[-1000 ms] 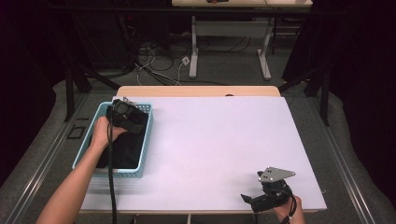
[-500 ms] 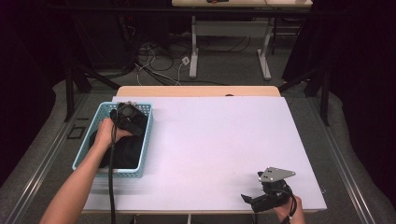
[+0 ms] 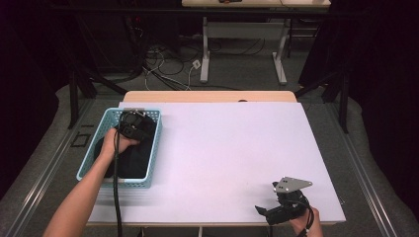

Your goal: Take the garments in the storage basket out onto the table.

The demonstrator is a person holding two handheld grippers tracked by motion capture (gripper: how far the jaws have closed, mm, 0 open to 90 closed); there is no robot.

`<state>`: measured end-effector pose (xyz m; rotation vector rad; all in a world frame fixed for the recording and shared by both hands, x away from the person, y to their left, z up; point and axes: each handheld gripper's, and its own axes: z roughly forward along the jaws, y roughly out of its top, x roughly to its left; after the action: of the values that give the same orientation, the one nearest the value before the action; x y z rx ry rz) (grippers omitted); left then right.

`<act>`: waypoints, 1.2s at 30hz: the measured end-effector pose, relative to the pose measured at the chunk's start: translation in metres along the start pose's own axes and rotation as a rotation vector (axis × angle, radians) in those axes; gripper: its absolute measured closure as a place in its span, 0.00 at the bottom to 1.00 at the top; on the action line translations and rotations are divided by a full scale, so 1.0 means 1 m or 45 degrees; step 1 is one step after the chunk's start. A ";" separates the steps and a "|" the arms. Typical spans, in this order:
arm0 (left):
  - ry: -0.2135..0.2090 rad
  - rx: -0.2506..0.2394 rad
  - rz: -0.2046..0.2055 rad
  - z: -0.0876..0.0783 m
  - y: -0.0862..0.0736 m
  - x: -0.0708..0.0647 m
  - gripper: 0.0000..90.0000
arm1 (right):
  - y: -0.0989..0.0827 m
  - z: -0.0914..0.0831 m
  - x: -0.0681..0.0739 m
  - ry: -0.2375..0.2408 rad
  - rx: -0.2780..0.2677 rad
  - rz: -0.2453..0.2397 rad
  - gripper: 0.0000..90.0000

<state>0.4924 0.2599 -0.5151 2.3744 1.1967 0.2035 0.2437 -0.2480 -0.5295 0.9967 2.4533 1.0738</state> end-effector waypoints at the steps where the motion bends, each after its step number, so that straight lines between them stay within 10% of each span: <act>1: 0.000 0.000 0.000 0.000 0.000 0.000 0.79 | 0.000 0.000 0.000 -0.001 -0.003 0.001 0.01; 9: 0.065 -0.026 0.031 -0.018 -0.001 -0.005 0.94 | 0.000 -0.001 -0.001 0.004 -0.001 0.014 0.01; 12: 0.072 -0.025 0.008 -0.017 0.002 -0.006 0.64 | 0.000 -0.001 -0.001 -0.007 -0.003 0.005 0.01; 15: -0.023 -0.072 -0.017 -0.017 0.008 -0.006 0.54 | 0.000 -0.001 -0.001 -0.007 -0.002 0.004 0.01; 21: 0.122 0.045 0.030 0.002 0.022 -0.016 0.33 | 0.000 -0.001 -0.001 -0.007 0.002 0.014 0.01; 36: 0.043 0.028 -0.038 0.006 0.011 -0.005 0.74 | -0.001 -0.002 -0.001 -0.013 -0.002 0.013 0.01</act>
<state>0.4991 0.2488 -0.5148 2.3790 1.2553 0.2226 0.2431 -0.2508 -0.5287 1.0127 2.4413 1.0712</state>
